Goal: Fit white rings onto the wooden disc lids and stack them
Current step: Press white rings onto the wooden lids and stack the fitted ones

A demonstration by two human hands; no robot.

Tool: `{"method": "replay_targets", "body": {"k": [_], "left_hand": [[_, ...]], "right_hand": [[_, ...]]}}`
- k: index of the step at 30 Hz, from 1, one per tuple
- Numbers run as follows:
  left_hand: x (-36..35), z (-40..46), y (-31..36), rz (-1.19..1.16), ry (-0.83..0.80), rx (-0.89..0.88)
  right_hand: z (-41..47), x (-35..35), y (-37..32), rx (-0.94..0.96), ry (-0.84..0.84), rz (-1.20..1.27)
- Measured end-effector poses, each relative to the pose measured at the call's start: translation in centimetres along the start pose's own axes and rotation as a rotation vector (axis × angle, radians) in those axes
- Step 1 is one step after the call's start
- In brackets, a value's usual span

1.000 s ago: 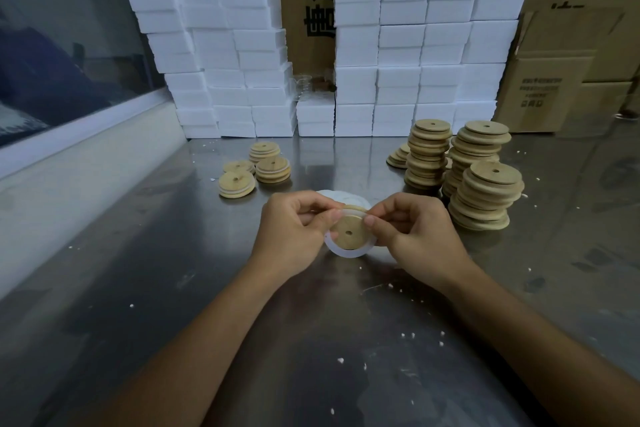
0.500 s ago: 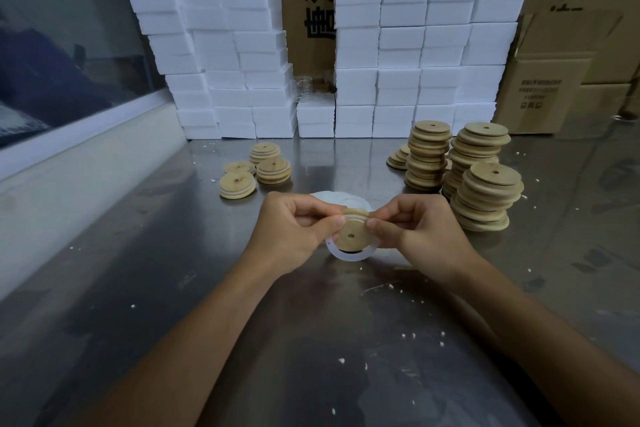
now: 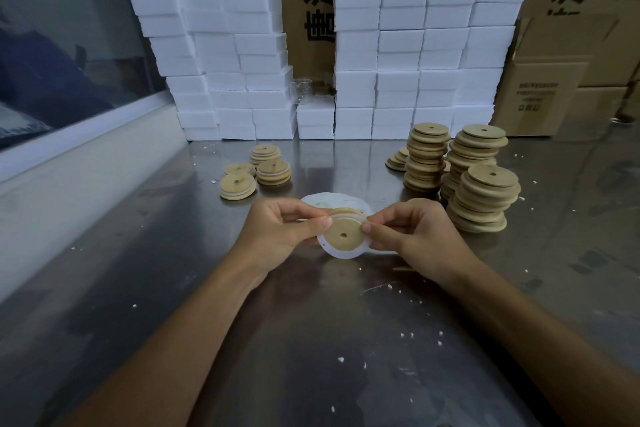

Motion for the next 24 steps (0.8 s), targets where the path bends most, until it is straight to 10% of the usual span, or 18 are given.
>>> {"method": "replay_targets", "body": {"k": [24], "left_hand": [[0.0, 0.4, -2.2, 0.041, 0.007, 0.093]], "right_hand": [[0.0, -0.4, 0.6, 0.001, -0.014, 0.07]]}}
Point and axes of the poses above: each hand's wrist, its own z-axis towards the middle knuckle, its own x-axis out of the back of the hand, y = z × x, the point moved 8 cm from there along z, towards the middle knuckle, and after that the axes turned 5 degrees about z, right-handed, at the moved point
